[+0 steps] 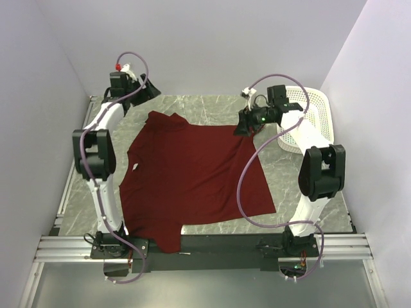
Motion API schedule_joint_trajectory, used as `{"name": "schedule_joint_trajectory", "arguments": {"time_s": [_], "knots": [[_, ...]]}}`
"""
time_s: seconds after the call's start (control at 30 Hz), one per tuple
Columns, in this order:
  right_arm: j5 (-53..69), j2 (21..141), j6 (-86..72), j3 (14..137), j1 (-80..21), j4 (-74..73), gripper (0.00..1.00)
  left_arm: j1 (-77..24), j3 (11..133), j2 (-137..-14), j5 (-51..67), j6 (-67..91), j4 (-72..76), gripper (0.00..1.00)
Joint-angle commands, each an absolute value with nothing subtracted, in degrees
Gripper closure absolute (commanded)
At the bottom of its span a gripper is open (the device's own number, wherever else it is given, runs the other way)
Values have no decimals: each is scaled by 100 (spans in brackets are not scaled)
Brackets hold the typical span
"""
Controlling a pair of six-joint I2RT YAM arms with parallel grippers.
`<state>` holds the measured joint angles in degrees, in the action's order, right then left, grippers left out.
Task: Fold and stack the t-shirts
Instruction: Flatten the tshirt out
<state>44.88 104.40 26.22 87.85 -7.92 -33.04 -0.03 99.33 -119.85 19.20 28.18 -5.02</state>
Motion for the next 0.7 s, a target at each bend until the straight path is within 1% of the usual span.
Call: {"name": "schedule_joint_trajectory", "arguments": {"time_s": [0.0,0.03,0.1,0.13,0.17,0.23,0.43,0.67], "knots": [[5607,10240,2461,8614,-782,-3542,32,-79,10589,-12803,3007,2821,-913,15],[5625,10161,2444,8518,-774,-3498,33,-79,10660,-12901,2858,2865,-923,15],[5642,10116,2303,8403,-782,-3358,33,-53,10923,-13208,2322,3093,-1088,21],[5660,10099,2294,8359,-774,-3314,33,-27,11038,-13323,2146,3198,-1177,22],[5651,10116,2294,8350,-773,-3322,33,-18,11265,-13533,1979,3356,-1273,28],[5643,10177,2294,8341,-756,-3357,33,-18,11399,-13658,1785,3462,-1432,29],[5722,10213,2338,8288,-765,-3358,33,-35,11400,-13658,1214,3314,-1565,28],[5757,10230,2347,8253,-756,-3375,33,-35,11153,-13298,668,3050,-1468,27]]}}
